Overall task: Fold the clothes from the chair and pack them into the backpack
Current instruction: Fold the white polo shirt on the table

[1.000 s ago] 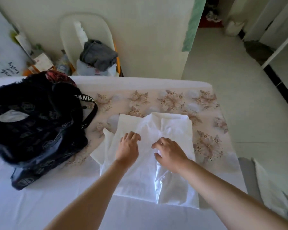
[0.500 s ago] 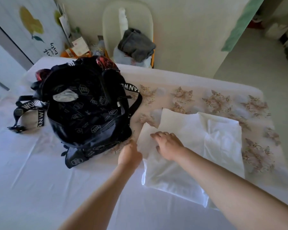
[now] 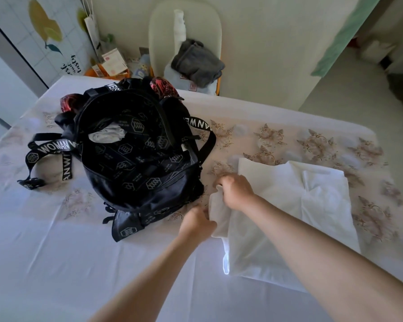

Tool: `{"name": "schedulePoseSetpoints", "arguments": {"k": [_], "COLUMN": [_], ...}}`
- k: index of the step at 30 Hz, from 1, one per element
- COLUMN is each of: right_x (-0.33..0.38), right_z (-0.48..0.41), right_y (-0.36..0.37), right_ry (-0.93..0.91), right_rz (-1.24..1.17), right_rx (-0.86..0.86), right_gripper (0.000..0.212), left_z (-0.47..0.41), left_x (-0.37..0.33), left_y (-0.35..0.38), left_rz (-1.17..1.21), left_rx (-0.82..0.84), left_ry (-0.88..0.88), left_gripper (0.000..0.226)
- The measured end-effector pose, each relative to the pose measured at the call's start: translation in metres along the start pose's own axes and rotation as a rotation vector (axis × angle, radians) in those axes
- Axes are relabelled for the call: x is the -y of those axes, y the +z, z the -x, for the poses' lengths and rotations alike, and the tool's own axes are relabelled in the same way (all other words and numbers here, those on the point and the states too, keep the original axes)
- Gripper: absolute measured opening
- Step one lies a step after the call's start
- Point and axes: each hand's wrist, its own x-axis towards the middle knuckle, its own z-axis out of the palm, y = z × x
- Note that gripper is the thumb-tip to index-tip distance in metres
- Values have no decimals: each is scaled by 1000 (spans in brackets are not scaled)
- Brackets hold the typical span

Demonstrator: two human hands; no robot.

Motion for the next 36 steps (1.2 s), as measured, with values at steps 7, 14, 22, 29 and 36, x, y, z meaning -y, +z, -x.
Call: {"name": "schedulePoseSetpoints", "arguments": {"k": [7,14,22,29,36], "right_x": [-55,-80,-72,-49,-61], "right_z": [38,81,77,47,43], "right_y": [-50,-28,8,2,-20], "right_ry": [-13,-150,-204,-420,-360], "right_rz": [-100,323,282,403,436], "right_rx": [47,42,-5,67,151], "right_gripper": [42,55,36,56,11], "left_z": [11,18,32,35,37], "left_x": [-38,-43,-8,-13,-24], "left_y": [-1,48,55,58,55], "left_rz": [-55,-131,-207,-162,-52], "left_rx": [250,226,28,53,137], "left_ry": [273,316,180,65,34], "left_gripper": [12,21,5,25,44]}}
